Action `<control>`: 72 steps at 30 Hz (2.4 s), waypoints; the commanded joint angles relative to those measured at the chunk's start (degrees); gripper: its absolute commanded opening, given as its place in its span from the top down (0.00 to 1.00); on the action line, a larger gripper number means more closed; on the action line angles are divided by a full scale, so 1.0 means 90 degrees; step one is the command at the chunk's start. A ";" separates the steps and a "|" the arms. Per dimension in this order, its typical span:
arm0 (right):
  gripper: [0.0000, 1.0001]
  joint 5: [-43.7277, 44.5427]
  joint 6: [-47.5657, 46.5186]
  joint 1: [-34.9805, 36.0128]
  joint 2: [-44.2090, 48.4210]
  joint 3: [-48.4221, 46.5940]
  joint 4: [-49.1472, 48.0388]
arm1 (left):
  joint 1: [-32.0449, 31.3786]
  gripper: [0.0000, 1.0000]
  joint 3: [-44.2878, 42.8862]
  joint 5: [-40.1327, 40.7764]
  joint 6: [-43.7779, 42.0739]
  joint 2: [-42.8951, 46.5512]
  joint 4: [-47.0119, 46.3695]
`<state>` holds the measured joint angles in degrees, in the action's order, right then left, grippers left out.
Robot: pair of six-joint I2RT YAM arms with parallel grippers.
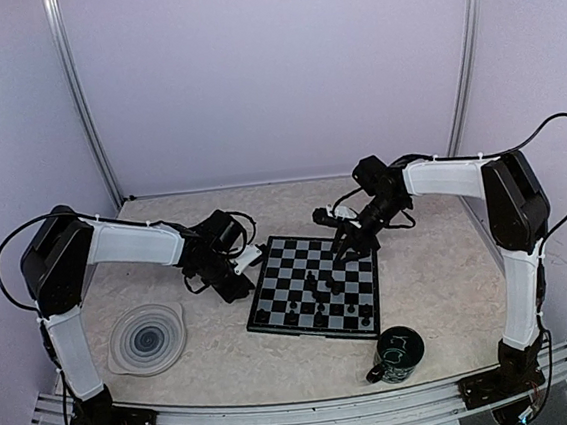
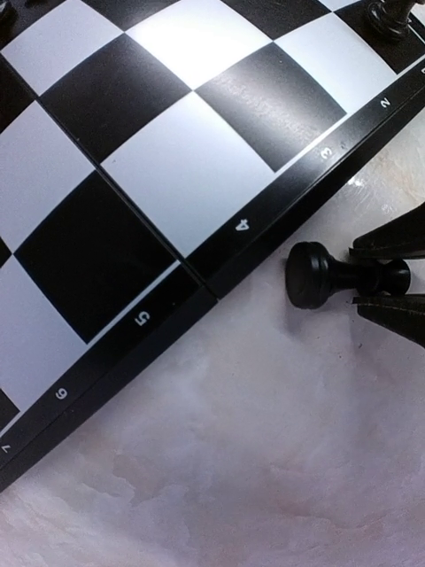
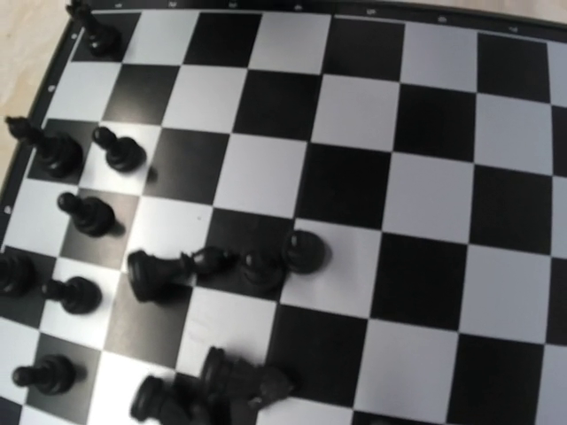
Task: Set up the chess pieces on the board
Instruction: Pick up the queen from the center of the board, then pass from the left arm to the right, then pass from the right arm to the left
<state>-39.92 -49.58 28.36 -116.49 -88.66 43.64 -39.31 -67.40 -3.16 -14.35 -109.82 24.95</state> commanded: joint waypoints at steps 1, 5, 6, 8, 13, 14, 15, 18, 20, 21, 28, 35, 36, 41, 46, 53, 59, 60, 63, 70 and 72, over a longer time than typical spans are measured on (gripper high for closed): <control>0.58 -0.0426 -0.0139 0.0091 0.0023 -0.0286 0.0337 | -0.0080 0.89 0.0142 0.0091 0.0171 -0.0321 0.0882; 0.58 -0.0467 -0.0096 0.0114 0.0220 -0.0283 0.0267 | -0.0012 0.92 0.0217 -0.0156 0.0373 0.0140 0.0880; 0.58 -0.0469 -0.0113 0.0134 0.0277 -0.0297 0.0277 | 0.0029 0.92 0.0234 -0.0276 0.0444 0.0298 0.0884; 0.58 -0.0476 -0.0199 0.0188 0.0403 -0.0347 0.0313 | 0.0108 0.92 0.0233 -0.0640 0.0595 0.0633 0.0901; 0.58 0.0108 -0.0353 0.0751 0.0827 -0.0391 0.0226 | 0.0217 0.92 0.0046 -0.1725 0.0996 0.1347 0.0928; 0.58 0.0343 -0.0364 0.0908 0.0929 -0.0375 0.0148 | 0.0212 0.92 -0.0024 -0.1932 0.1078 0.1410 0.0953; 0.58 0.0579 -0.0402 0.1072 0.1008 -0.0365 0.0069 | 0.0196 0.92 -0.0089 -0.2159 0.1176 0.1468 0.0966; 0.56 0.1299 -0.0510 0.1527 0.1224 -0.0349 -0.0190 | 0.0113 0.92 -0.0301 -0.2682 0.1442 0.1518 0.0993; 0.56 0.1769 -0.0589 0.1799 0.1325 -0.0345 -0.0390 | 0.0046 0.91 -0.0439 -0.3025 0.1560 0.1511 0.0984; 0.56 0.2036 -0.0628 0.1920 0.1339 -0.0352 -0.0475 | 0.0014 0.91 -0.0506 -0.3200 0.1564 0.1491 0.0963; 0.56 0.3001 -0.1004 0.2571 0.1270 -0.0308 -0.0629 | -0.0205 0.91 -0.0706 -0.4072 0.1870 0.1385 0.0826; 0.56 0.3493 -0.1089 0.2913 0.1205 -0.0131 -0.0809 | -0.0280 0.91 -0.0665 -0.4375 0.1961 0.1262 0.0700; 0.56 0.3512 -0.1104 0.2950 0.1196 -0.0109 -0.0816 | -0.0289 0.91 -0.0665 -0.4423 0.1978 0.1240 0.0683; 0.58 0.3675 -0.1249 0.3157 0.1168 0.0007 -0.0801 | -0.0300 0.91 -0.0661 -0.4524 0.2047 0.1187 0.0578; 0.62 0.3827 -0.1331 0.3286 0.1124 0.0089 -0.0778 | -0.0300 0.91 -0.0616 -0.4588 0.2072 0.1201 0.0512; 0.83 0.3949 -0.1236 0.3304 0.1088 0.0085 -0.0827 | -0.0300 0.89 -0.0575 -0.4516 0.2102 0.1227 0.0443; 0.90 0.3713 -0.0730 0.3113 0.1241 0.0159 -0.0945 | -0.0292 0.70 -0.0208 -0.3749 0.2045 0.1690 -0.0006; 0.91 0.3479 -0.0517 0.3001 0.1302 0.0157 -0.0957 | -0.0270 0.68 -0.0070 -0.3649 0.2090 0.1931 -0.0165; 0.91 0.2255 0.0295 0.2446 0.1550 0.0167 -0.1019 | -0.0169 0.66 0.0399 -0.3366 0.2369 0.2603 -0.0936; 0.92 -0.1680 0.2504 0.0949 0.1934 0.0816 -0.2055 | -0.0686 0.58 0.1772 -0.1660 0.2905 0.3854 -0.3891; 0.92 -0.2512 0.3119 0.0743 0.2045 0.1340 -0.2789 | -0.0976 0.55 0.1940 -0.1139 0.2803 0.3996 -0.4541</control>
<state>-39.40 -35.92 37.67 -100.95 -82.81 28.80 -43.77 -53.06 -24.49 10.15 -76.58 1.91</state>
